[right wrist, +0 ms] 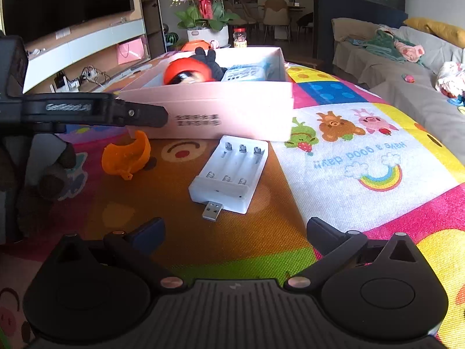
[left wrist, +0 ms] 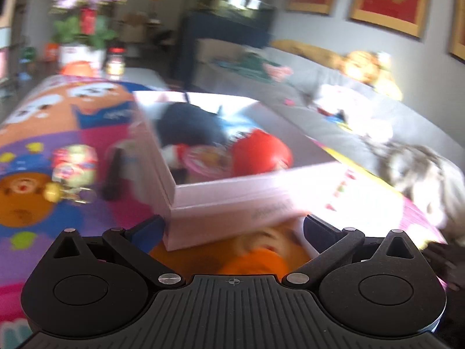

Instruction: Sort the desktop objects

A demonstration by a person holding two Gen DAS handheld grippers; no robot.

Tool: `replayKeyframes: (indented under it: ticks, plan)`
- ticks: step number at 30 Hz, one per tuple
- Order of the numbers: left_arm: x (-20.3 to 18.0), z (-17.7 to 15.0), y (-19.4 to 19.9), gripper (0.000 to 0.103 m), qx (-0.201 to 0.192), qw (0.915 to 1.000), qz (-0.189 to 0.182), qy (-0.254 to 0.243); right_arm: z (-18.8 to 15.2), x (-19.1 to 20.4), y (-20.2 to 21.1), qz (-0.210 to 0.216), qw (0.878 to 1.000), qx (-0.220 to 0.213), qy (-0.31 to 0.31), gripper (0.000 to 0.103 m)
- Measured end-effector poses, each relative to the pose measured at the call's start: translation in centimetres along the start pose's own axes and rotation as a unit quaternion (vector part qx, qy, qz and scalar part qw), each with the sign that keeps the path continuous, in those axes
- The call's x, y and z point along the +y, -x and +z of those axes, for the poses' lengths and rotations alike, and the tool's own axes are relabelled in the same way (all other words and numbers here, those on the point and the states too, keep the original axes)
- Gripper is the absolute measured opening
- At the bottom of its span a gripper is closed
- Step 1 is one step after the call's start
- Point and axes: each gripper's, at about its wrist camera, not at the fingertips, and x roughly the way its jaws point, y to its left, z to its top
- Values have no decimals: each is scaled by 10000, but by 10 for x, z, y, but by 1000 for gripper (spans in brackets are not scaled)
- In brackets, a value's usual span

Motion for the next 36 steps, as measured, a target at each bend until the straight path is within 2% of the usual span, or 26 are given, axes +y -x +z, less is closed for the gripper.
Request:
replayKeyframes:
  ticks: [1,3,9,10,12,14,17,19,21,24,25,27,29,33,34,36]
  plan:
    - [-4,-3,3,103,-9,9999,-74,-91,0,2,-1,-36,10000,33,63,103]
    - [-11,-10,12,103,-99,9998,7,-192,0,5,-3,-111,9997,90,176,103]
    - [-11,-30,45,103,-281,9975,633,-146,13,2,-6,39,9992,220,341,103]
    - [-11,-32,49,103,-256,9970,708,-161,20,-1,-4,23,9996,69,269,103]
    - [-10,-40,54,103,-220,9963,816,-165,38,-11,4,-29,9996,-279,-26,103]
    - [-9,-47,59,103,-195,9961,856,-62,58,-27,6,184,9977,-436,-492,103]
    - [-8,-51,65,103,-263,9965,785,152,83,-50,-6,98,9907,-689,-1170,103]
    - [-10,-55,68,103,-287,9963,785,184,97,-63,-23,241,9867,-658,-1467,103]
    - [-14,-58,71,103,-408,9953,872,97,107,-73,-40,560,9818,-541,-1732,103]
    - [-18,-57,72,103,-472,9935,1034,40,115,-75,-60,899,9735,-406,-2065,103]
    - [-17,-57,71,103,-452,9935,1045,62,116,-73,-64,883,9724,-405,-2123,103]
    - [-14,-56,69,103,-391,9939,1016,151,116,-64,-65,725,9746,-466,-2069,103]
    - [-10,-56,66,103,-309,9943,985,280,115,-58,-65,814,9760,-428,-1971,103]
    - [-4,-55,62,103,-130,9943,928,508,110,-47,-56,1700,9752,-258,-1391,103]
    - [-3,-55,62,103,-106,9940,941,540,107,-42,-50,1687,9780,-341,-1178,103]
    - [-4,-55,62,103,-113,9938,960,555,99,-31,-33,1184,9882,-567,-788,103]
